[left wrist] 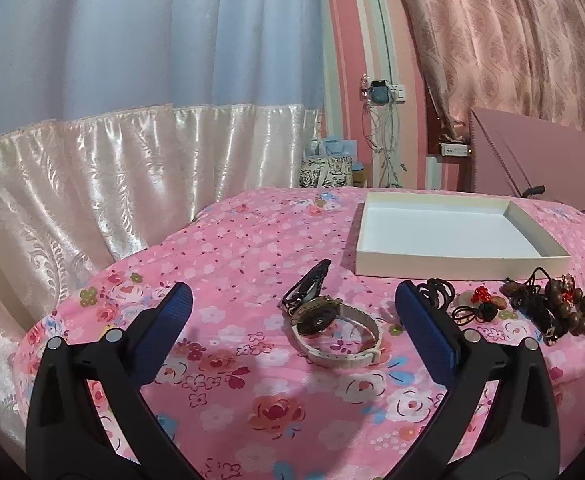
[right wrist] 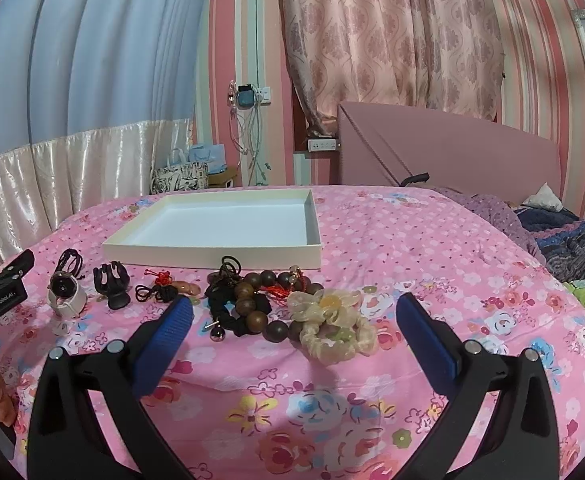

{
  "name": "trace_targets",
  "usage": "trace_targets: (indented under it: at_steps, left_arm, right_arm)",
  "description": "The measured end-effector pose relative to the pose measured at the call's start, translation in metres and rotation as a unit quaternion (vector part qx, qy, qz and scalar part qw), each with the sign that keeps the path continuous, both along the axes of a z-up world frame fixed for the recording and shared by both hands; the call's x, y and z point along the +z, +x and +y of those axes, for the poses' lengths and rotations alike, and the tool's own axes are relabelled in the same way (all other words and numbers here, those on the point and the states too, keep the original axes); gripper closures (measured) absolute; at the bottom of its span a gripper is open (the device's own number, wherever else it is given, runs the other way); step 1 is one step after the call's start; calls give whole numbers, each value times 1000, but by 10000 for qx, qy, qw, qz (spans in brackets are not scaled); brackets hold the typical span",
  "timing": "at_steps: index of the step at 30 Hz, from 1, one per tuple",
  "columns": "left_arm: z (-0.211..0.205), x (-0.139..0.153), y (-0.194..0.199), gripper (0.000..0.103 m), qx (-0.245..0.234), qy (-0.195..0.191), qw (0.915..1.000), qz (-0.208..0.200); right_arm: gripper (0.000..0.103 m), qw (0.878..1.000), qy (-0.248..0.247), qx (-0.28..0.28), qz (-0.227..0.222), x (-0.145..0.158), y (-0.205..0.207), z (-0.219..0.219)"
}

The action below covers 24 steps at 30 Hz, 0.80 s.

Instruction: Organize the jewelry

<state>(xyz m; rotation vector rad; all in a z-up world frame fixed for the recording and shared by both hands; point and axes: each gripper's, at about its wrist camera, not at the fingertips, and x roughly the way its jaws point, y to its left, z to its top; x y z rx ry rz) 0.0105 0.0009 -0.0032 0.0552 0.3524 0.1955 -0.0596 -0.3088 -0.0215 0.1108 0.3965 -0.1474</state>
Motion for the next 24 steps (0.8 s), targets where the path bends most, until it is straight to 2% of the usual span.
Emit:
trace_targets:
  at_steps: [10, 24]
  left_arm:
    - [-2, 0, -3, 3, -69, 10, 10000, -62]
    - [-6, 2, -10, 3, -421, 32, 9989, -204]
  right_arm:
    - [2, 9999, 142, 25, 55, -1, 1, -4]
    - [2, 9998, 210, 57, 14, -3, 2, -6]
